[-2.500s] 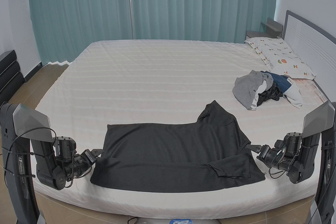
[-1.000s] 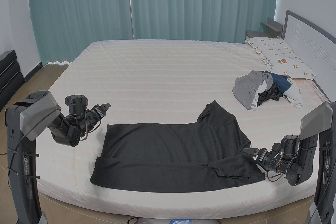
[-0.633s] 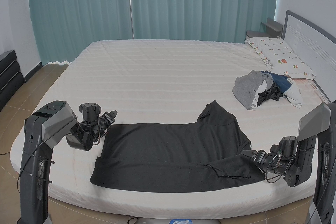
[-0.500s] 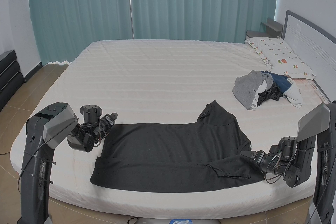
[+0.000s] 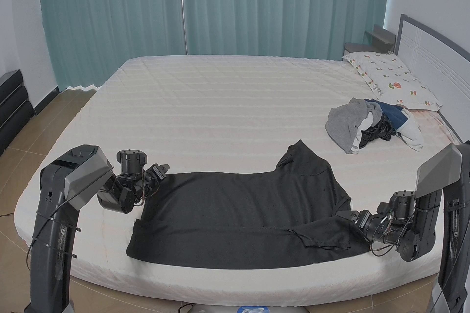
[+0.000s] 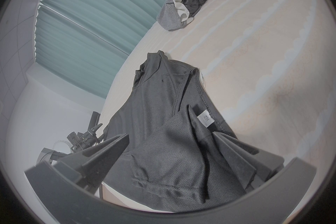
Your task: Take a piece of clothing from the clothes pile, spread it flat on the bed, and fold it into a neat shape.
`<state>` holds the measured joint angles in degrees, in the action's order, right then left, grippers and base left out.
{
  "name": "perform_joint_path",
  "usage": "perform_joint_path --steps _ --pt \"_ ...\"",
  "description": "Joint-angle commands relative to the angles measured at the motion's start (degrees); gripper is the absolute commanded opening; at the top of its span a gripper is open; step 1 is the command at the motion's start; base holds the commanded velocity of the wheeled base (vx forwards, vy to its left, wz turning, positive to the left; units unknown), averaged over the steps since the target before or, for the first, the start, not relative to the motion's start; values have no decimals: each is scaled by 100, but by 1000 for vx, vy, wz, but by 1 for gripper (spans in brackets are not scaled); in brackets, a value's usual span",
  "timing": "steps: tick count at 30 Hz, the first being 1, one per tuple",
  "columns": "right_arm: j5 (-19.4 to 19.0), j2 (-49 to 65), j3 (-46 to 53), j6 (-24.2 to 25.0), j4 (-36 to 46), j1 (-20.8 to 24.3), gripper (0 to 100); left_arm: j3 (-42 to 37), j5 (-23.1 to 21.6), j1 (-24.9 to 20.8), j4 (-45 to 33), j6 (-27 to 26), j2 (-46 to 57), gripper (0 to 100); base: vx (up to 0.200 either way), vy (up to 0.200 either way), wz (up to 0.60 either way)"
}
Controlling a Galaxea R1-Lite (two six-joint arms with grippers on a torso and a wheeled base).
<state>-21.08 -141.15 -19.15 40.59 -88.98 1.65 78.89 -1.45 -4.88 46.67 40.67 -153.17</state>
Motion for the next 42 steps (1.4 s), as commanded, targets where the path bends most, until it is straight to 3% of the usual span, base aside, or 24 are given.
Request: perform_joint_path --steps 1,6,12,18,26,31,42 --pt "-2 -9 -18 1 -49 2 100 92 40 4 27 90 -2 0 0 0 0" --pt "7 18 -141 -16 -58 29 100 57 163 4 106 143 16 0 0 0 0" --pt "508 62 -924 -87 188 108 100 -57 400 4 387 380 60 0 0 0 0" --pt "578 580 -2198 -166 1858 196 100 -163 409 31 387 635 130 0 0 0 0" --pt "1369 53 -4272 -509 3704 442 100 -383 400 31 396 671 200 0 0 0 0" --pt "1730 -299 -5019 -957 4328 670 100 -391 409 31 396 679 200 0 0 0 0" --pt "2125 -1221 -6549 -931 4820 600 100 -444 409 31 396 679 209 0 0 0 0"
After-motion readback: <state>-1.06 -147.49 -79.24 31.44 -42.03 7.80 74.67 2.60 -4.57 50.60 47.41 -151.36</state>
